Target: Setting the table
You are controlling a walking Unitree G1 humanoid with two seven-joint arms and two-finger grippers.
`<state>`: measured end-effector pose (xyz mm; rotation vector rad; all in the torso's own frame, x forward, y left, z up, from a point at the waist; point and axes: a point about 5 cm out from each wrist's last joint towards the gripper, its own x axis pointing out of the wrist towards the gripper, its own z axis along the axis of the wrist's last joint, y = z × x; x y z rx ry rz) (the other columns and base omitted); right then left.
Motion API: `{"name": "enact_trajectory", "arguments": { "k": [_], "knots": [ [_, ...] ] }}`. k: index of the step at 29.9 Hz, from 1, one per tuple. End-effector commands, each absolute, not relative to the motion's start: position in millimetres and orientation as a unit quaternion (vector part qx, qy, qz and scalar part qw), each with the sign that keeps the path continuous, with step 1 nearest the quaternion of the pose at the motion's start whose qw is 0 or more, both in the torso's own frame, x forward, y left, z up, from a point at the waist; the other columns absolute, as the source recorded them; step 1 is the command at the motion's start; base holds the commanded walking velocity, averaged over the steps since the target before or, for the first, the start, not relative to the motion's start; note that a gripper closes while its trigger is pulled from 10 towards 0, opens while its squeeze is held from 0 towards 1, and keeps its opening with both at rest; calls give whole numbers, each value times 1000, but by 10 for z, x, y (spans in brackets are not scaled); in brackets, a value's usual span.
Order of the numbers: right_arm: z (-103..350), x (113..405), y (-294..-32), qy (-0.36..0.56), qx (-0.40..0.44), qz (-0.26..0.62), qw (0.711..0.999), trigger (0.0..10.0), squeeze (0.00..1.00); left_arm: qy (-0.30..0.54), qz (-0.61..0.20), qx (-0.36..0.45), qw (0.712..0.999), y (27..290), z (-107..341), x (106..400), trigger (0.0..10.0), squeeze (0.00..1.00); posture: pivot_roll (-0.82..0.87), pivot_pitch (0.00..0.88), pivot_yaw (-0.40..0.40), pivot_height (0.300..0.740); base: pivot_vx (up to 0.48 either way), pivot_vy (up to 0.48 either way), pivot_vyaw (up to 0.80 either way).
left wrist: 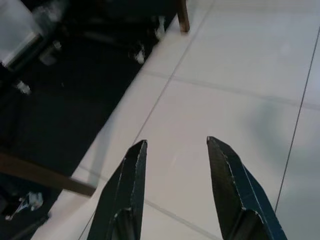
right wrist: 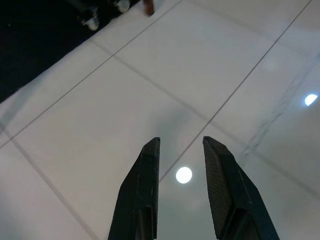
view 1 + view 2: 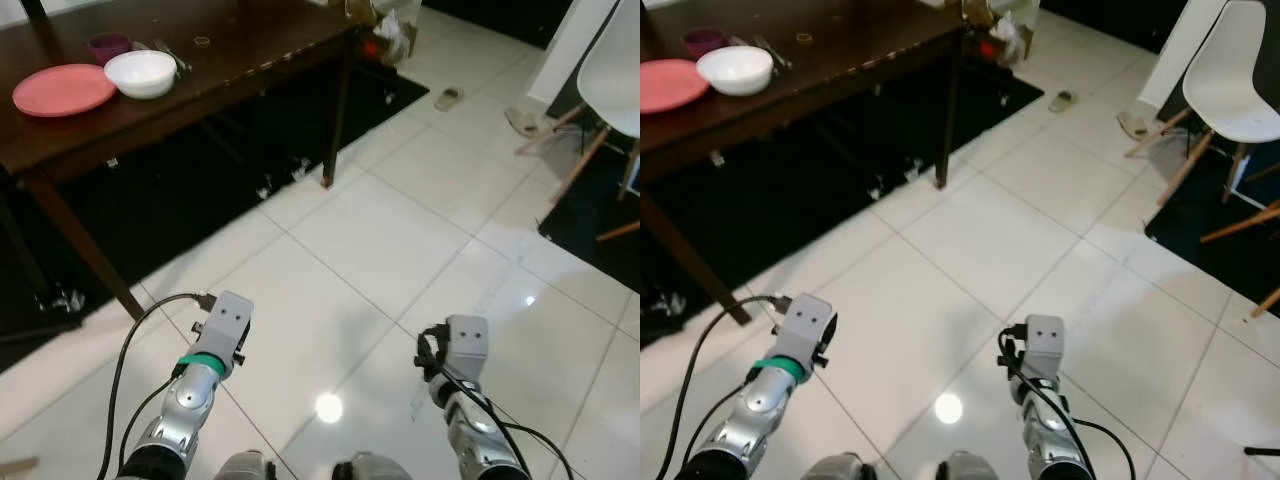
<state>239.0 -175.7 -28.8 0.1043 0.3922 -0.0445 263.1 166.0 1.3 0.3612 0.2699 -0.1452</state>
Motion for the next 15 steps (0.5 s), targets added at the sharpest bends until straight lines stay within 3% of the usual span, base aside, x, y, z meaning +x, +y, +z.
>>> {"name": "enact_trajectory", "arguments": {
  "k": [1,15],
  "knots": [
    [-324,2347,-1787,204,52,-29,977,10000,0,143,-81,181,970,1631,-32,2599,10000,0,10,0,25,740,428,0,0],
    [-325,2352,-1789,205,50,-30,977,10000,0,147,-88,187,967,1628,-48,2595,10000,0,9,0,30,740,458,0,0]
  ]
}}
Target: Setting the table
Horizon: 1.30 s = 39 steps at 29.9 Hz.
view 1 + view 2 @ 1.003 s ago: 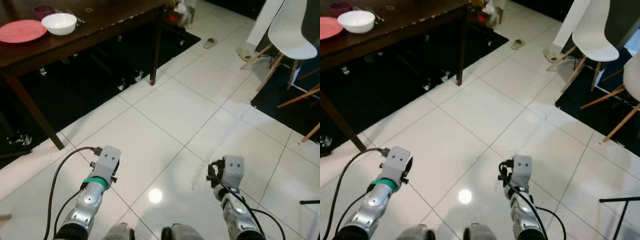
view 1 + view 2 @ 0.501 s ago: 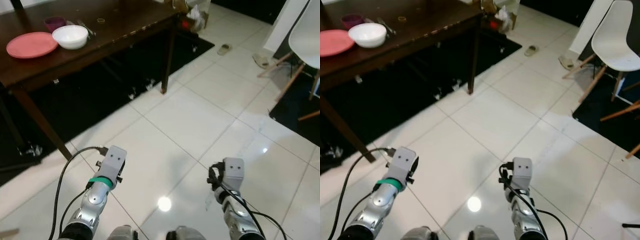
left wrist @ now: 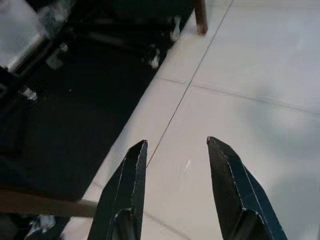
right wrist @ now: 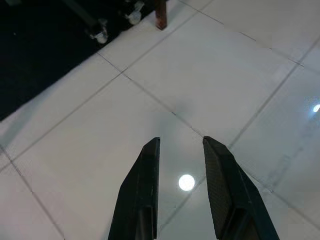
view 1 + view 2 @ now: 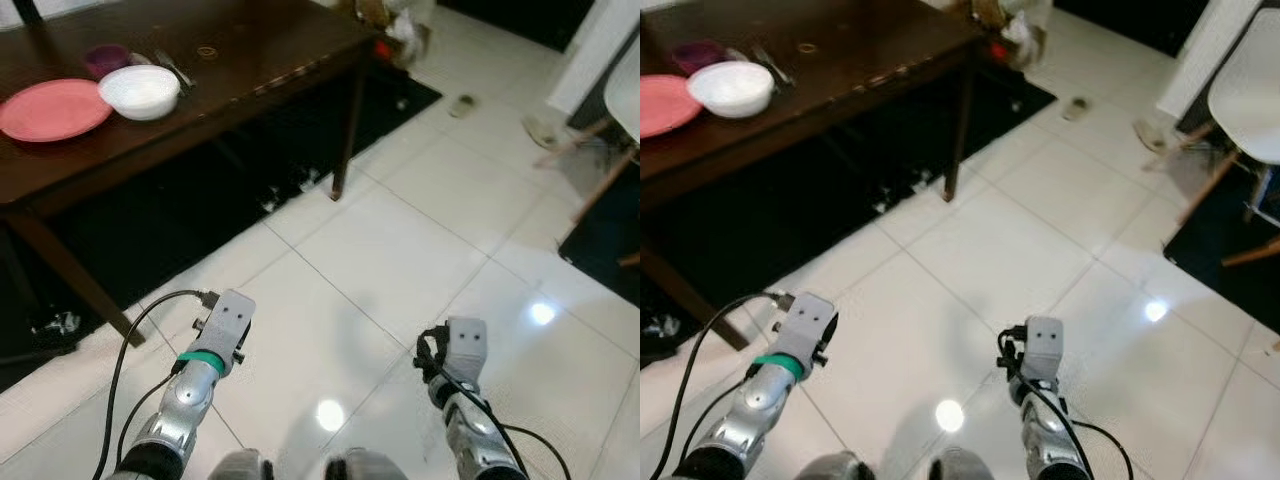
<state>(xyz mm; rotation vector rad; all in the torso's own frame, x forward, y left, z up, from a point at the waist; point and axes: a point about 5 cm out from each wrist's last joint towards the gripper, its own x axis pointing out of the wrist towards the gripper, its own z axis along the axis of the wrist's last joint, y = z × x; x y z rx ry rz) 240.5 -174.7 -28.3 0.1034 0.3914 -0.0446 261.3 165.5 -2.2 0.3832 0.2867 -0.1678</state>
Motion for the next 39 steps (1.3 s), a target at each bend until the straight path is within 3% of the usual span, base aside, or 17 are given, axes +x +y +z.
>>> {"name": "enact_trajectory", "arguments": {
  "k": [1,20,39],
  "knots": [
    [-326,2352,-1788,205,50,-30,977,10000,0,147,-88,187,967,1630,-49,2595,10000,0,9,0,31,740,458,0,0],
    [-328,2356,-1779,205,51,-32,977,10000,0,147,-90,187,967,1630,-48,2602,10000,0,11,0,34,740,434,0,0],
    [-329,2345,-1793,203,51,-34,977,10000,0,161,-112,175,965,1579,-85,2576,10000,0,5,0,32,740,0,0,0]
  ]
}}
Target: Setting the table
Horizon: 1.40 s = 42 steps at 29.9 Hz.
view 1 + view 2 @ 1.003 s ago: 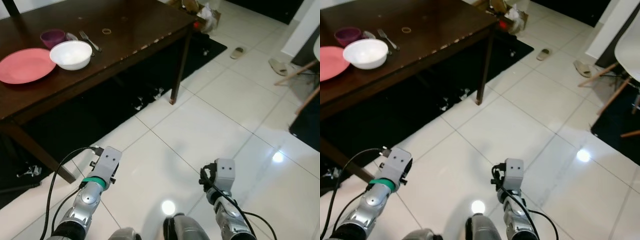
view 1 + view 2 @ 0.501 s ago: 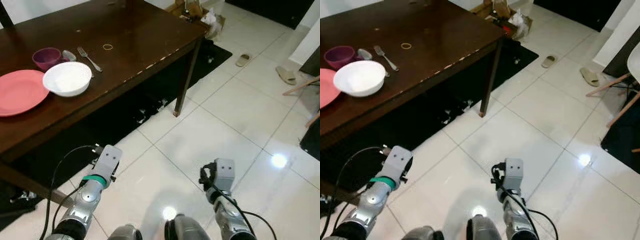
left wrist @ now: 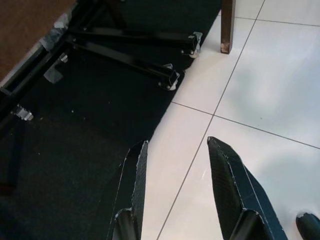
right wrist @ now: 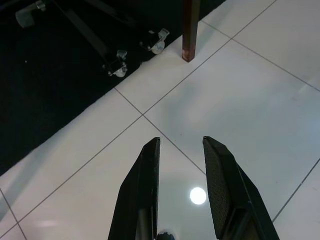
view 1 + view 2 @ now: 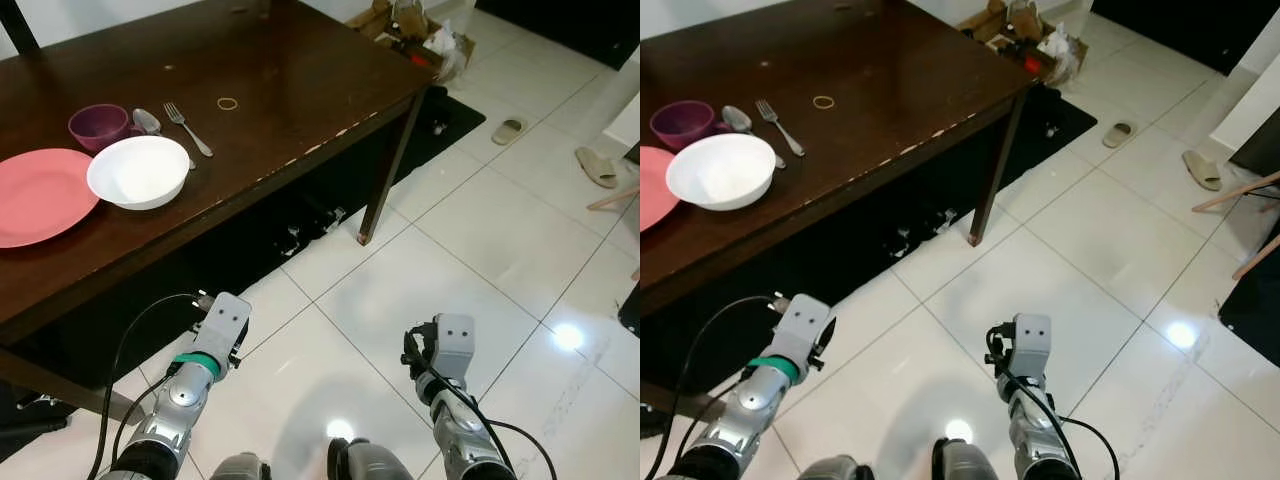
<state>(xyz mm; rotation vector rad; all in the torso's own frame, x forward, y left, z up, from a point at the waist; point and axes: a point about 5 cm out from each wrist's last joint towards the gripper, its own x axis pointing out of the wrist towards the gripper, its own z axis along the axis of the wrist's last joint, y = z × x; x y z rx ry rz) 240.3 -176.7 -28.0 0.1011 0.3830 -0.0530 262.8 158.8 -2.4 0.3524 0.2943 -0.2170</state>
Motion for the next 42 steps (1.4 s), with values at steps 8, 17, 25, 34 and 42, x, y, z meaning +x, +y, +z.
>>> {"name": "enact_trajectory", "arguments": {
  "k": [8,17,25,34,42],
  "knots": [
    [-330,2344,-1829,204,62,-47,976,10000,0,158,-115,181,964,1572,-81,2575,10000,0,6,0,31,740,0,0,500],
    [-316,2357,-1875,200,72,-64,975,10000,0,155,-116,183,964,1568,-75,2572,10000,0,6,0,31,740,0,0,800],
    [-317,2353,-1878,199,71,-68,975,10000,0,155,-117,184,964,1555,-74,2576,10000,0,3,0,34,740,0,0,800],
    [-317,2351,-1881,199,71,-70,975,10000,0,154,-120,184,963,1541,-72,2581,10000,0,2,0,35,740,0,0,800],
    [-314,2354,-1881,198,70,-72,975,10000,0,153,-122,184,963,1525,-63,2595,10000,0,-4,0,41,740,0,0,800]
  ]
}}
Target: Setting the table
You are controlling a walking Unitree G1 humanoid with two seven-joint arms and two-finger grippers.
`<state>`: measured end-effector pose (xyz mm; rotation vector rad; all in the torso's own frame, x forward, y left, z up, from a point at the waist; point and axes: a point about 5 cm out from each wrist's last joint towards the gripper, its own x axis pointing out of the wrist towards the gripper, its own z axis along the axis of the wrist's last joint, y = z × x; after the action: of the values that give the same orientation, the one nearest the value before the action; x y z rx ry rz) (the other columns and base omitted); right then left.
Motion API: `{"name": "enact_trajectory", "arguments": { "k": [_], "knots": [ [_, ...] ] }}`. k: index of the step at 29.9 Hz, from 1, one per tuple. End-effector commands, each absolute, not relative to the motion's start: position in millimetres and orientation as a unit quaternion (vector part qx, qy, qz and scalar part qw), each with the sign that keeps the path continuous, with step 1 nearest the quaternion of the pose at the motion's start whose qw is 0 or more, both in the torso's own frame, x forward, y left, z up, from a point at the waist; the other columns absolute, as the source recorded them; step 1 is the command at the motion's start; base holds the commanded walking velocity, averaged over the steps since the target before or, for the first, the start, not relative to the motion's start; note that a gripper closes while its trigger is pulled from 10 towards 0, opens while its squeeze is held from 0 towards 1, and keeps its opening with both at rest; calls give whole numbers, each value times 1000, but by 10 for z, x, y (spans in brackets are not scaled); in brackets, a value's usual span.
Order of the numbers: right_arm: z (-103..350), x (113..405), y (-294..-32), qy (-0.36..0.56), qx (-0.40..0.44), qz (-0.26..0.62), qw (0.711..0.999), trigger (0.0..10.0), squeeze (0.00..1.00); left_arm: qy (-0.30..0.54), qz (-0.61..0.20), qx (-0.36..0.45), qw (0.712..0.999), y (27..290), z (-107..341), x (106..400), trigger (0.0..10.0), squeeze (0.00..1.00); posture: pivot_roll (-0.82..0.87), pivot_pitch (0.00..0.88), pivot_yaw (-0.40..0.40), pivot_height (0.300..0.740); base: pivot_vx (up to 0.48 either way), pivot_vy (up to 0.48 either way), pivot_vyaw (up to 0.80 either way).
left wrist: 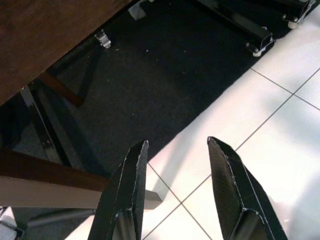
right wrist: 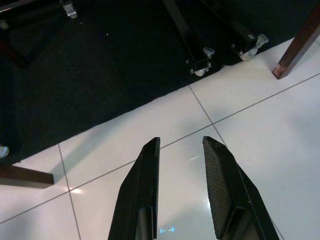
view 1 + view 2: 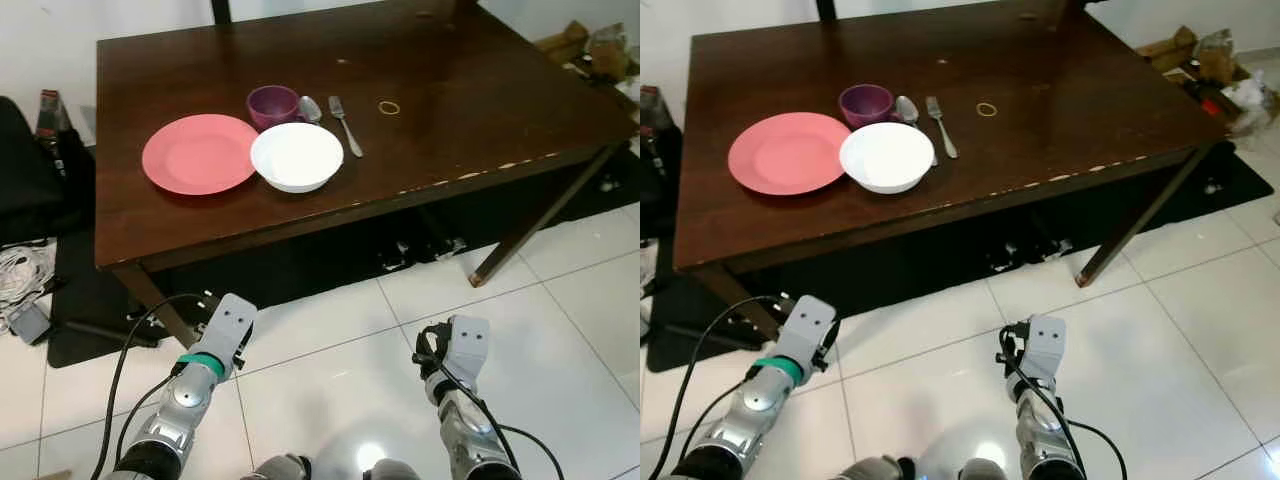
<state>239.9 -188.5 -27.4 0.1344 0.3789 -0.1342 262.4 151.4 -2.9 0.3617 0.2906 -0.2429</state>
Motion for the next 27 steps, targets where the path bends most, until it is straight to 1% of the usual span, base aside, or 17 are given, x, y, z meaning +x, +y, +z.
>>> {"name": "enact_trajectory", "arguments": {
  "k": [1,12,14,27],
  "knots": [
    [-314,2352,-1885,198,70,-74,975,10000,0,152,-123,184,963,1524,-62,2598,10000,0,-6,0,42,740,0,0,800],
    [-320,2335,-1917,197,68,-86,974,10000,0,153,-128,185,962,1502,-59,2613,10000,0,-13,0,47,740,0,0,800],
    [-320,2333,-1929,198,66,-90,974,10000,0,153,-129,186,962,1501,-60,2614,10000,0,-13,0,47,740,0,0,506],
    [-303,2348,-1965,194,66,-104,973,10000,0,147,-126,186,963,1487,-31,2647,10000,0,-12,0,50,740,0,0,0]
  ]
}}
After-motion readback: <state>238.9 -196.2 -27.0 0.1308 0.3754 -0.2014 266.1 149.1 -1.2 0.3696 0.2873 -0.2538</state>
